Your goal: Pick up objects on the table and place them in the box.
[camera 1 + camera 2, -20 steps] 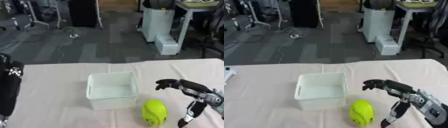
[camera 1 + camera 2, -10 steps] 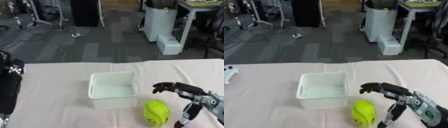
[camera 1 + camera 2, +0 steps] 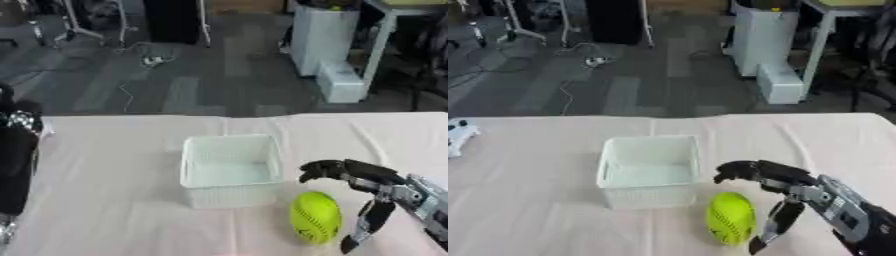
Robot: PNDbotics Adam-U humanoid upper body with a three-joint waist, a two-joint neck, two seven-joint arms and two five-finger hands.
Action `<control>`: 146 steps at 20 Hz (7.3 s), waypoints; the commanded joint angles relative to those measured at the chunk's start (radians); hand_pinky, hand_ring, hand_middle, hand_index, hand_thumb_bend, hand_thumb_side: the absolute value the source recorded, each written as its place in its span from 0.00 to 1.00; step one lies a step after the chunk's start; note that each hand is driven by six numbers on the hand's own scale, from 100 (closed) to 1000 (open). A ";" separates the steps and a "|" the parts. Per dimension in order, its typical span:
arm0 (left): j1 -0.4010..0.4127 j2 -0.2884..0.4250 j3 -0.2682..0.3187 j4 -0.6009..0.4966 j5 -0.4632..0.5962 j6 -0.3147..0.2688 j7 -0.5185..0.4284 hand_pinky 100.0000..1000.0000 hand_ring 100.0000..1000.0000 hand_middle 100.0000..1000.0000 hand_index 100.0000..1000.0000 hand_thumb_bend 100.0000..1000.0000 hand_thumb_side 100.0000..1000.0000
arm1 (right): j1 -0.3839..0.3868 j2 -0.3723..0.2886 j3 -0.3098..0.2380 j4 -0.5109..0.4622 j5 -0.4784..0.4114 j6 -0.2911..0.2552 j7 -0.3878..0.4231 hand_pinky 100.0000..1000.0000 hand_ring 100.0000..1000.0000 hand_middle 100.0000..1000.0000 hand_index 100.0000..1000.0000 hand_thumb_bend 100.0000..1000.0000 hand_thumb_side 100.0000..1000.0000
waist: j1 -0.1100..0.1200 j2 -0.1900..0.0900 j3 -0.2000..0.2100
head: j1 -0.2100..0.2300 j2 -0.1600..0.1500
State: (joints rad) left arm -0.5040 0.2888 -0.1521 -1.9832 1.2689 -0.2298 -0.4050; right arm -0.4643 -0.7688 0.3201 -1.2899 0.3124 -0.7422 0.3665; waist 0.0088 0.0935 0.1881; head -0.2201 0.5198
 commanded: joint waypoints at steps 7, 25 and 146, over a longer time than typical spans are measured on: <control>-0.029 -0.006 0.005 -0.017 0.016 -0.002 0.022 0.00 0.22 0.38 0.64 0.05 0.70 | -0.010 0.003 -0.005 0.017 0.072 -0.059 0.015 0.76 0.95 0.79 0.93 0.96 0.49 | -0.005 -0.006 0.011 | -0.017 0.013; -0.081 -0.053 0.031 -0.017 0.038 -0.022 0.113 0.00 0.22 0.38 0.64 0.07 0.69 | 0.009 0.005 -0.031 0.037 0.401 -0.161 -0.113 0.00 0.28 0.56 0.73 0.80 0.37 | -0.028 0.006 0.067 | -0.028 0.033; -0.332 -0.195 -0.027 -0.017 0.106 0.104 0.173 0.00 0.23 0.39 0.63 0.09 0.68 | -0.144 -0.193 -0.199 -0.118 -0.113 -0.165 -0.519 0.00 0.00 0.00 0.00 0.47 0.17 | -0.202 0.183 0.319 | 0.112 -0.415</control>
State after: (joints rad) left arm -0.8190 0.0959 -0.1766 -1.9832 1.3742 -0.1300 -0.2315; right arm -0.5881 -0.9250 0.1323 -1.4008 0.1957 -0.9064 -0.1393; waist -0.1996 0.2919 0.5077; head -0.1153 0.1170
